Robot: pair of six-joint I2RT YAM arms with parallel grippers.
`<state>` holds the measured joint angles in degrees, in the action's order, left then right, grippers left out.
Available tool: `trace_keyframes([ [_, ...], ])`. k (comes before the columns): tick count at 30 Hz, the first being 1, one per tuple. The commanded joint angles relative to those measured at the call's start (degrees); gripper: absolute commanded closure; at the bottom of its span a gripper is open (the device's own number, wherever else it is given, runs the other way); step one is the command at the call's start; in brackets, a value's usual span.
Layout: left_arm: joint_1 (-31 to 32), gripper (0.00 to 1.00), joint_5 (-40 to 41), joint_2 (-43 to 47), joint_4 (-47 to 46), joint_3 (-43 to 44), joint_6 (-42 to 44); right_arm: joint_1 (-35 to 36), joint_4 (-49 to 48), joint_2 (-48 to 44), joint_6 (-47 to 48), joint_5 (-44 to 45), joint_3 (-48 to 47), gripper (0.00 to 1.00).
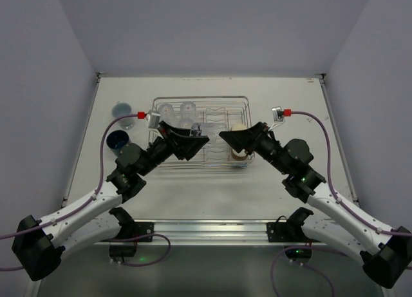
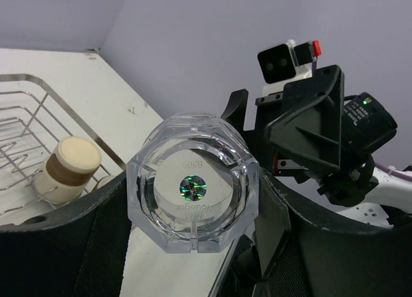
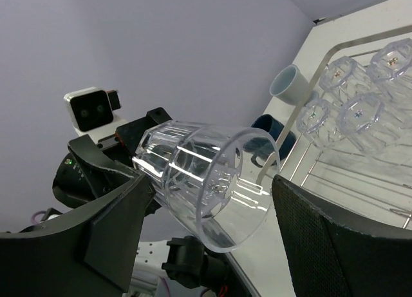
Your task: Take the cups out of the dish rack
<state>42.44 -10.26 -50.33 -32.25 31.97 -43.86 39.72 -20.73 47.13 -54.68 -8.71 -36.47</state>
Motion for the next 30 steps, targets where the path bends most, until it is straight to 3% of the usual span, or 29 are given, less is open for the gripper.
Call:
trace_keyframes([
  [1, 0.19, 0.77, 0.07, 0.67, -6.77, -0.06, -0.27, 0.0, -4.05, -1.17, -1.4, 0.89, 0.79, 0.21],
  [5, 0.19, 0.77, -3.27, -1.44, -11.69, -0.5, -1.58, -0.09, -6.68, 2.52, -2.45, -8.42, -1.5, 0.23],
  [8, 0.1, 0.76, -4.5, -2.76, -12.92, -0.5, -2.37, 0.0, -13.27, 5.24, -5.88, -11.23, -0.8, 0.32],
  [12, 0.1, 0.73, -4.68, -3.02, -12.23, -0.32, -1.85, -0.09, -17.76, 7.09, -8.25, -13.17, -0.97, 0.55],
  [13, 0.1, 0.72, -4.59, -2.94, -11.96, -0.24, -1.85, 0.0, -19.07, 7.18, -9.04, -12.83, -0.63, 0.67],
  [16, 0.1, 0.57, -4.68, -2.41, -10.82, -0.59, -1.23, -0.09, -22.16, 6.22, -10.01, -10.46, 0.87, 0.83],
  [17, 0.1, 0.42, -4.68, -2.23, -9.6, -0.59, -0.54, 0.0, -21.9, 5.87, -9.93, -9.67, 0.96, 0.94],
  [18, 0.1, 0.35, -4.51, -1.71, -8.89, -0.68, -0.18, 0.0, -20.94, 5.69, -9.58, -9.22, 0.7, 0.99],
  [20, 0.1, 0.15, -3.72, -0.83, -6.18, -0.59, 1.48, 0.0, -20.23, 5.07, -8.79, -8.34, 0.43, 1.0],
  [23, 0.19, 0.01, -0.92, 1.28, 1.79, 1.42, 5.69, -0.09, -16.2, 4.2, -6.07, -6.5, -0.88, 1.0],
  [30, 0.19, 0.0, 12.61, 6.55, 25.9, 11.0, 17.74, -3.5, 2.85, 2.96, 5.52, -2.63, -9.04, 1.0],
])
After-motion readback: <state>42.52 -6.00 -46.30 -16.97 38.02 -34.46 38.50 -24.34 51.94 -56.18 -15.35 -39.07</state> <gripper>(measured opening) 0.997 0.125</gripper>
